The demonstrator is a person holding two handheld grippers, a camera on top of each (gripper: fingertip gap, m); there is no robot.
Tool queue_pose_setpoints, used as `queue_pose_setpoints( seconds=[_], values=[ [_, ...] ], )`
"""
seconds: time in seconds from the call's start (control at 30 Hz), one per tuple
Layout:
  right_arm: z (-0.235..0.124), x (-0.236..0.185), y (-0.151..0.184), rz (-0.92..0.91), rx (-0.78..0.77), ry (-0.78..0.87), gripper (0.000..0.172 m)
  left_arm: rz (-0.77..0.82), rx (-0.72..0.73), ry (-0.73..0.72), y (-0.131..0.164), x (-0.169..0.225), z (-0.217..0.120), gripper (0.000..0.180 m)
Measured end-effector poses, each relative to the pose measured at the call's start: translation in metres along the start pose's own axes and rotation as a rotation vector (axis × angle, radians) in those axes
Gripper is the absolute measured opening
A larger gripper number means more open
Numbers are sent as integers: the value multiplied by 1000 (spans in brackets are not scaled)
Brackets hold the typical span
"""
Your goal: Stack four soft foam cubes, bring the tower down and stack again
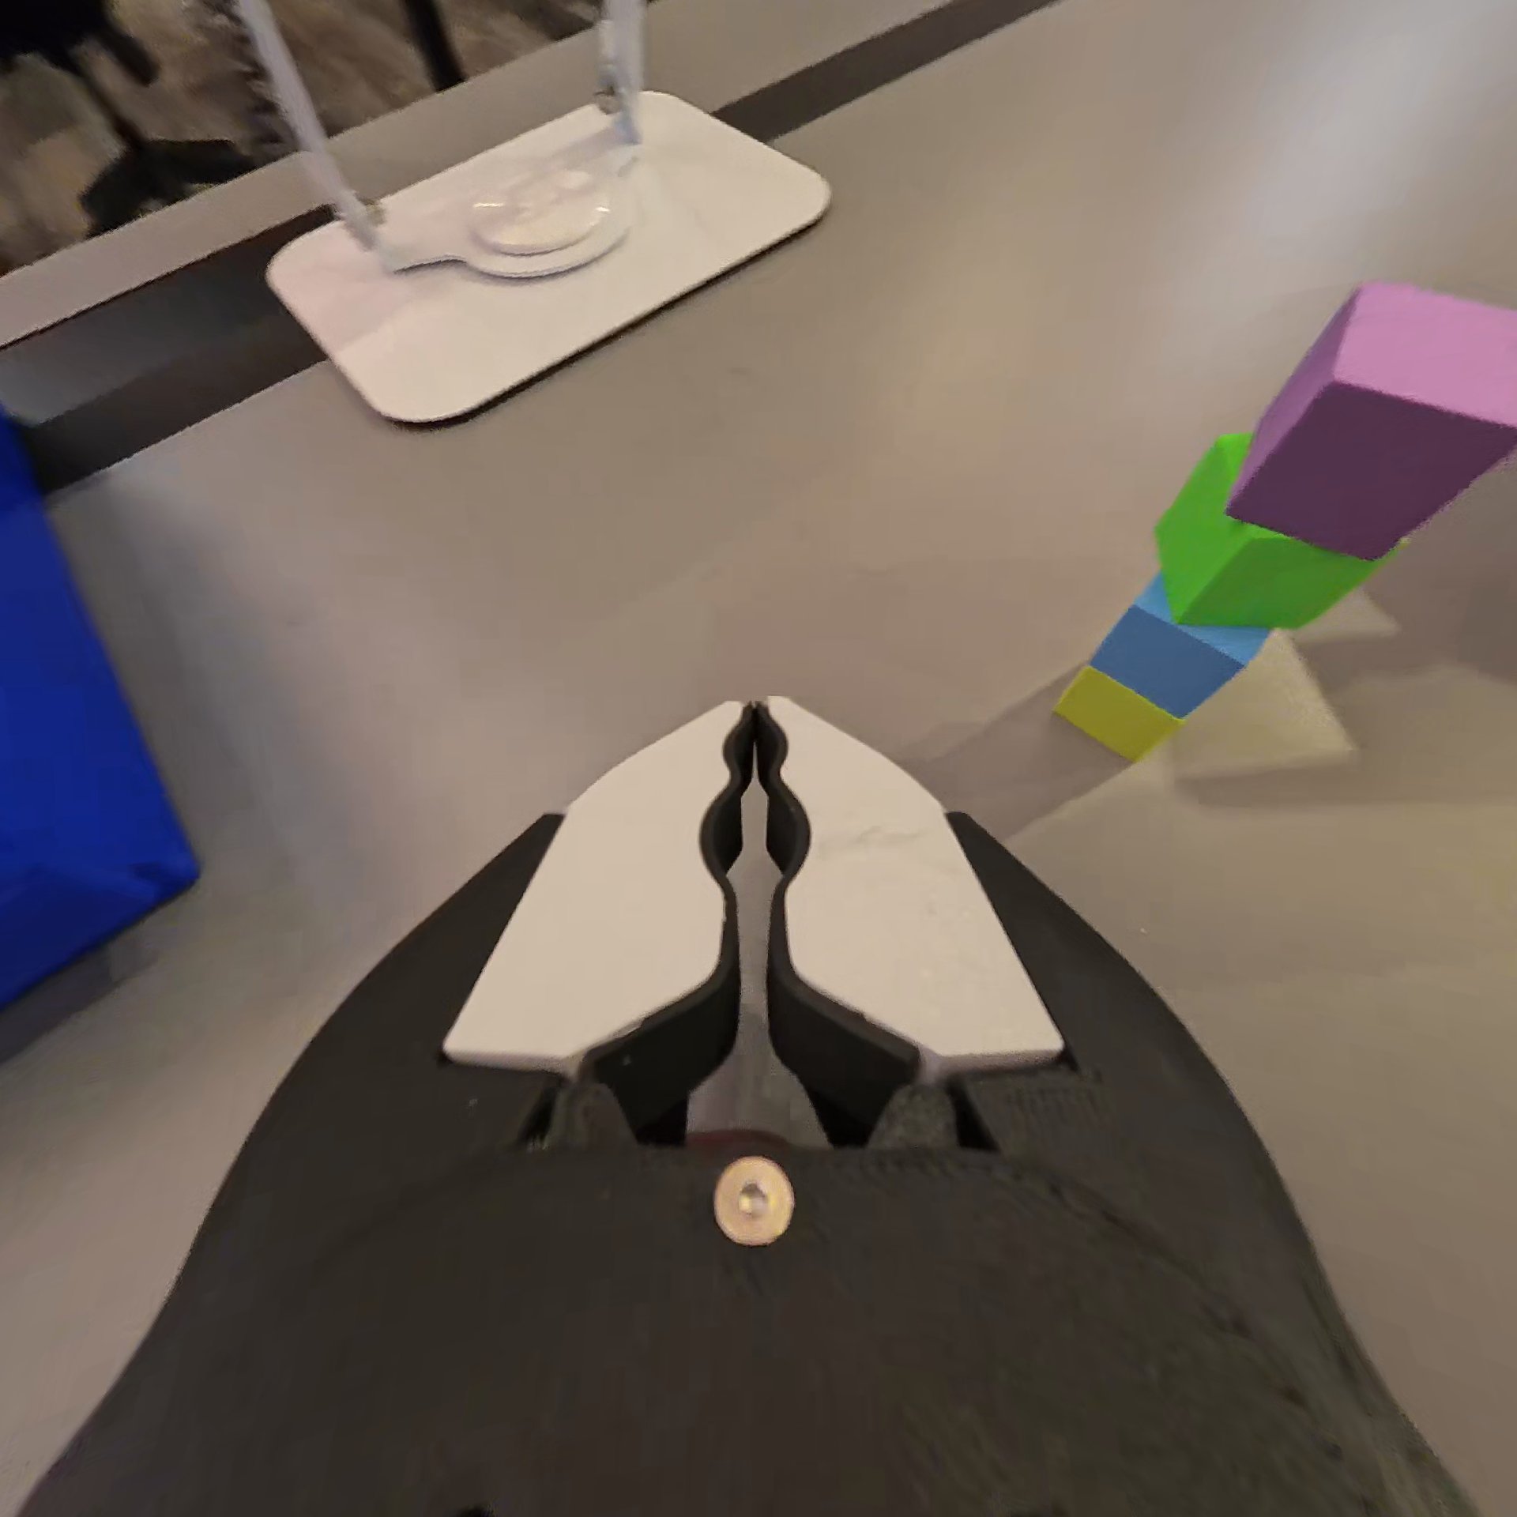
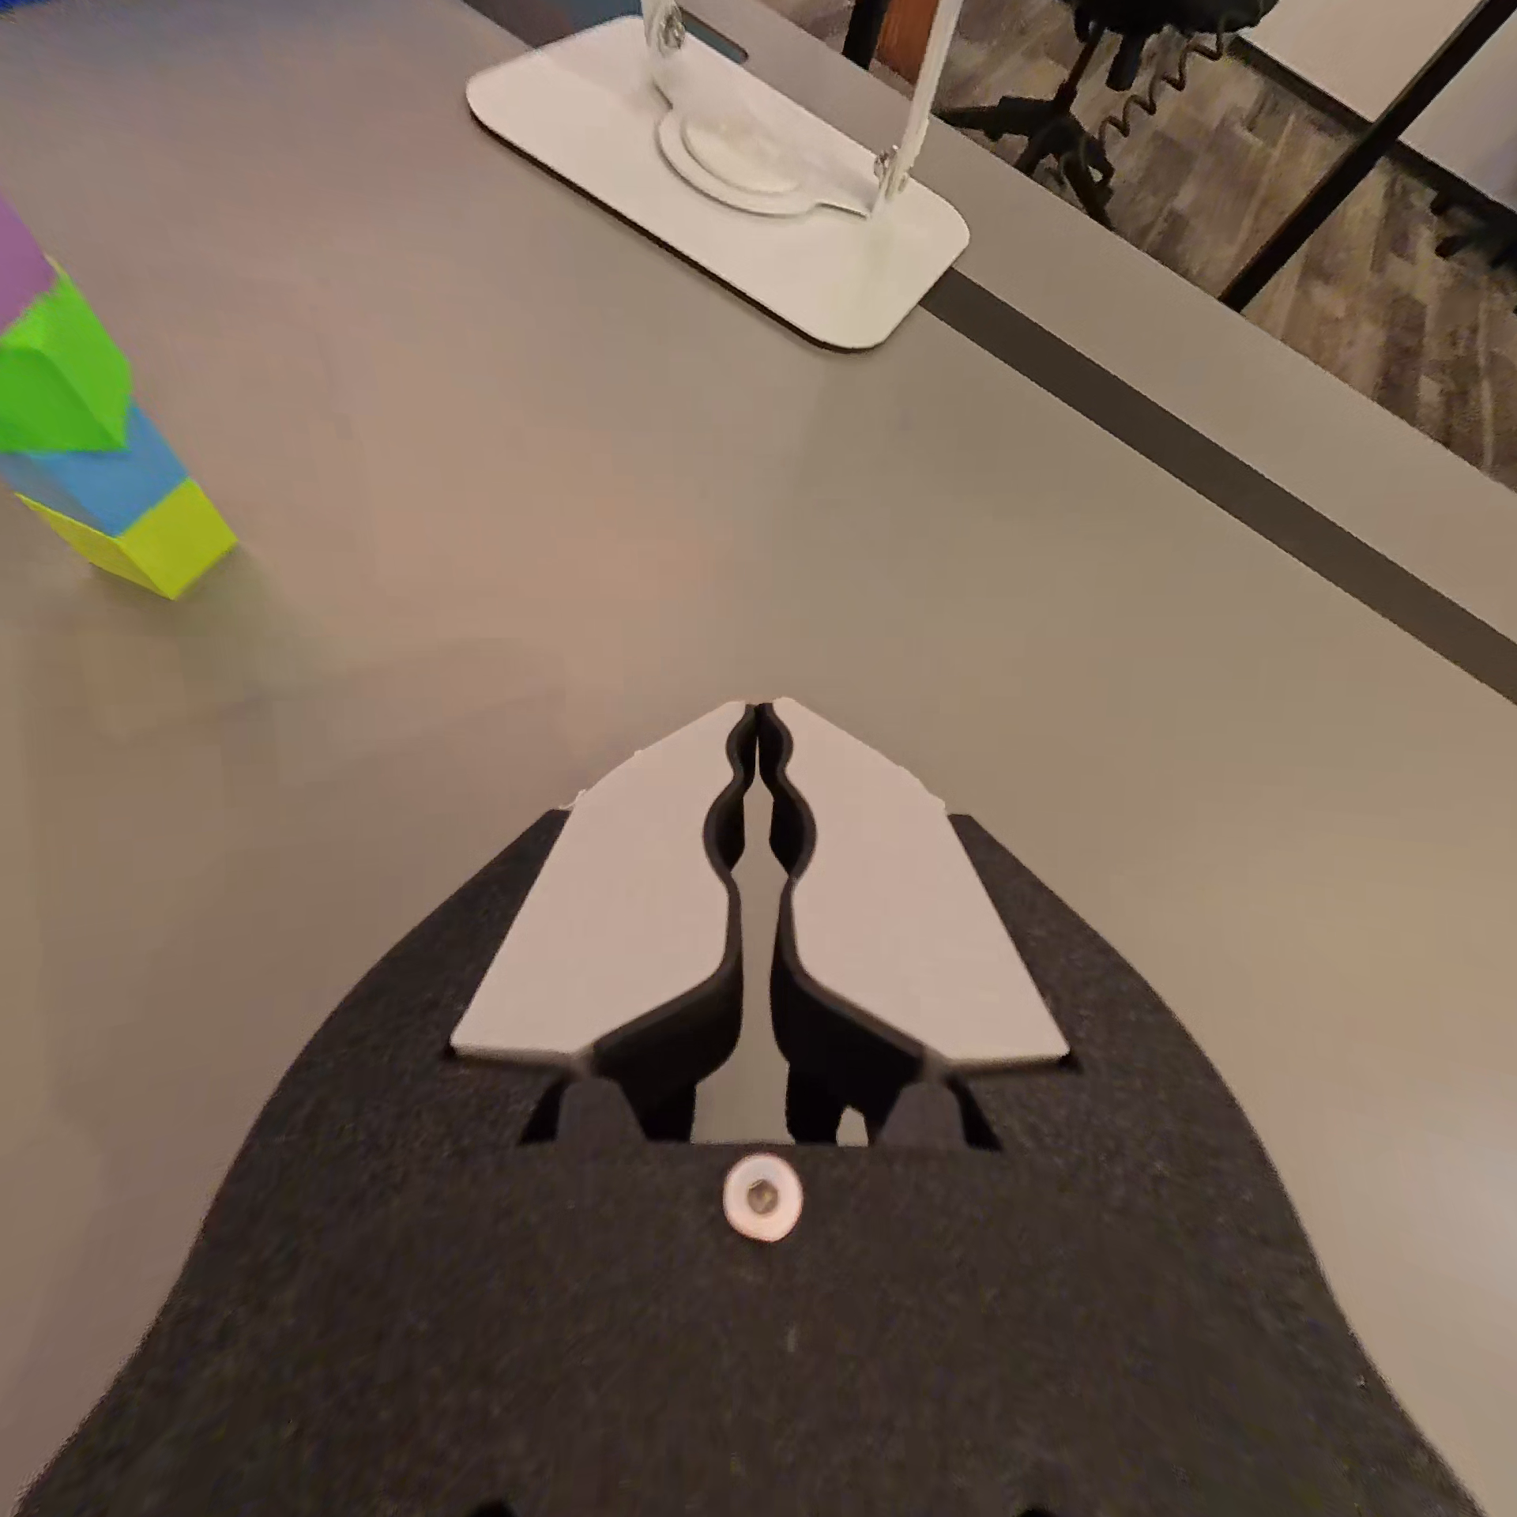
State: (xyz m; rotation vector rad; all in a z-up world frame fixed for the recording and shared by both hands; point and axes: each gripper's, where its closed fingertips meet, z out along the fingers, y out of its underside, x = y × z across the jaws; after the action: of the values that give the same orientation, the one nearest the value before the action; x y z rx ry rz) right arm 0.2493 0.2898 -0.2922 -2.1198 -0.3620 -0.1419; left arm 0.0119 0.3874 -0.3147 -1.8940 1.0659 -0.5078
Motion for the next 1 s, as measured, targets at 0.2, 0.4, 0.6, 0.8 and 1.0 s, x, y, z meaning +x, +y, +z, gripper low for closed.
queue_pose_setpoints(
  seconds=[0.2, 0.4, 0.6, 0.8, 1.0],
  values=[
    [3, 26, 15, 111, -1, 28, 0, -59, 116, -164, -6, -18, -22, 0],
    [0, 25, 6, 107, 15, 29, 1, -6, 81, -198, -4, -16, -19, 0],
    [0, 25, 8, 109, 7, 40, 3, -17, 105, -204, -6, -18, -22, 0],
    [3, 30, 11, 119, -10, 51, 2, -36, 124, -215, -7, -21, -25, 0],
    [3, 37, 17, 147, -20, 56, 1, -22, 117, -233, -7, -21, -25, 0]
  ],
)
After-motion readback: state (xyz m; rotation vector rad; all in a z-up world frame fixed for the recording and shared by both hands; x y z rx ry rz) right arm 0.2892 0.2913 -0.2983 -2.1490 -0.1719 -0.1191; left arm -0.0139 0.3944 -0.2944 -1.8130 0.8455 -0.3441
